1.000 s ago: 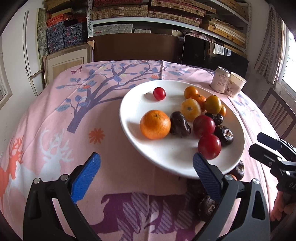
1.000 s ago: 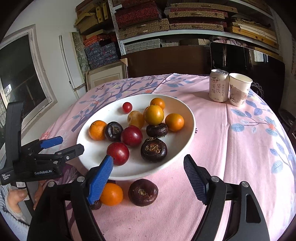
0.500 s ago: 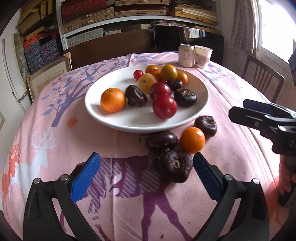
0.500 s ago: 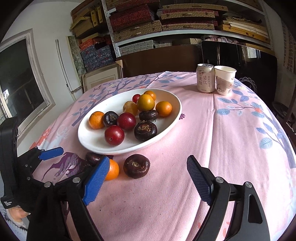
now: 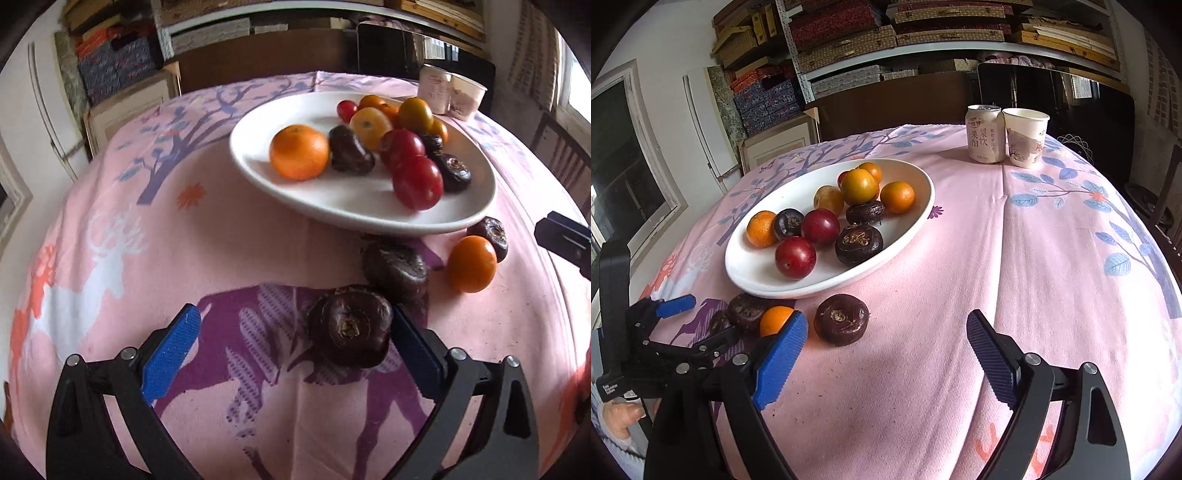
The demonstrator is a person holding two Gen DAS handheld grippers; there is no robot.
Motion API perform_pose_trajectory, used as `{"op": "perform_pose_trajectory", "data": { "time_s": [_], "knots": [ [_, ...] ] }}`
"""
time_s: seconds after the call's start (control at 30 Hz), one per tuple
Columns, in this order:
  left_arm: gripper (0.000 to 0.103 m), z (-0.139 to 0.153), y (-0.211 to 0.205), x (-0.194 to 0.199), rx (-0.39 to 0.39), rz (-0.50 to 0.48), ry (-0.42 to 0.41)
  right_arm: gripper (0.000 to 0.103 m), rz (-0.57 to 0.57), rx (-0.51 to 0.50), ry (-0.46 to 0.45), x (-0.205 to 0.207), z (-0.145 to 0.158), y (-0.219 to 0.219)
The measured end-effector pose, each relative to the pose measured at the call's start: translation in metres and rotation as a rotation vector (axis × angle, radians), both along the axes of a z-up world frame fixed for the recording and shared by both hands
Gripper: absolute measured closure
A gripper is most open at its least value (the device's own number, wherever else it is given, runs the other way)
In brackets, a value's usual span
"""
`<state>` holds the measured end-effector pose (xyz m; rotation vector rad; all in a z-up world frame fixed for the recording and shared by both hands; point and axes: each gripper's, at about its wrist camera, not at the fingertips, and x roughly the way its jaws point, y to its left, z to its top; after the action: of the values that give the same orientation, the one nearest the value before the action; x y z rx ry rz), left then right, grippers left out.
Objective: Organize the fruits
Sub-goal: 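Grasp a dark purple fruit with the left tool while the right tool grasps another, then carry both dark purple fruits onto the white plate and open both tools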
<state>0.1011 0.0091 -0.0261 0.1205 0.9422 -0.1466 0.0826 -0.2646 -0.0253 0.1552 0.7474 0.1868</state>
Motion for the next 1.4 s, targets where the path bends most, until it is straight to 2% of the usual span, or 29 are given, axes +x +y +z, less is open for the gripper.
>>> {"op": "perform_pose_trajectory", "data": {
  "time_s": [0.03, 0.23, 0.3, 0.37, 0.4, 0.43, 0.53, 0.77, 0.83, 0.97, 1.03, 1.1, 1.2, 1.4],
  "knots": [
    [0.004, -0.002, 0.003, -0.001, -0.026, 0.0, 0.019, 0.014, 0.003, -0.003, 0.0, 0.0, 0.0, 0.001],
    [0.004, -0.002, -0.017, -0.01, 0.042, -0.082, -0.018, 0.014, 0.058, -0.048, 0.003, -0.002, -0.004, 0.014],
    [0.005, -0.001, -0.017, -0.011, 0.025, -0.089, -0.019, 0.014, 0.07, -0.057, 0.003, -0.003, -0.004, 0.018],
    [0.015, 0.0, -0.015, -0.011, -0.004, -0.095, -0.021, 0.015, 0.076, -0.059, 0.001, -0.004, -0.004, 0.019],
    [0.031, 0.0, -0.014, -0.01, -0.014, -0.097, -0.014, 0.016, 0.079, -0.063, 0.003, -0.003, -0.005, 0.02],
    [0.032, 0.0, -0.014, -0.01, -0.026, -0.1, -0.014, 0.018, 0.082, -0.066, 0.007, -0.003, -0.006, 0.02],
    [0.035, 0.001, -0.015, -0.01, -0.027, -0.109, -0.017, 0.025, 0.09, -0.075, 0.023, -0.001, -0.009, 0.022],
    [0.036, 0.0, -0.018, -0.01, -0.015, -0.116, -0.021, 0.044, 0.136, -0.133, 0.074, 0.017, -0.019, 0.04],
    [0.036, 0.0, -0.019, -0.01, -0.013, -0.118, -0.022, 0.045, 0.149, -0.141, 0.088, 0.022, -0.021, 0.045],
    [0.036, 0.0, -0.019, -0.009, -0.017, -0.123, -0.023, 0.061, 0.176, -0.171, 0.083, 0.023, -0.021, 0.055],
    [0.051, 0.002, -0.021, -0.012, -0.032, -0.144, -0.026, 0.061, 0.198, -0.166, 0.081, 0.02, -0.021, 0.057],
    [0.058, 0.003, -0.027, -0.017, 0.002, -0.151, -0.045, 0.062, 0.208, -0.152, 0.068, 0.013, -0.019, 0.055],
    [0.059, 0.005, -0.026, -0.026, -0.031, -0.173, -0.038, 0.062, 0.199, -0.101, 0.042, 0.0, -0.012, 0.044],
    [0.059, 0.021, -0.013, -0.051, -0.101, -0.164, -0.102, 0.062, 0.167, -0.022, -0.014, -0.018, -0.001, 0.025]
  ]
}}
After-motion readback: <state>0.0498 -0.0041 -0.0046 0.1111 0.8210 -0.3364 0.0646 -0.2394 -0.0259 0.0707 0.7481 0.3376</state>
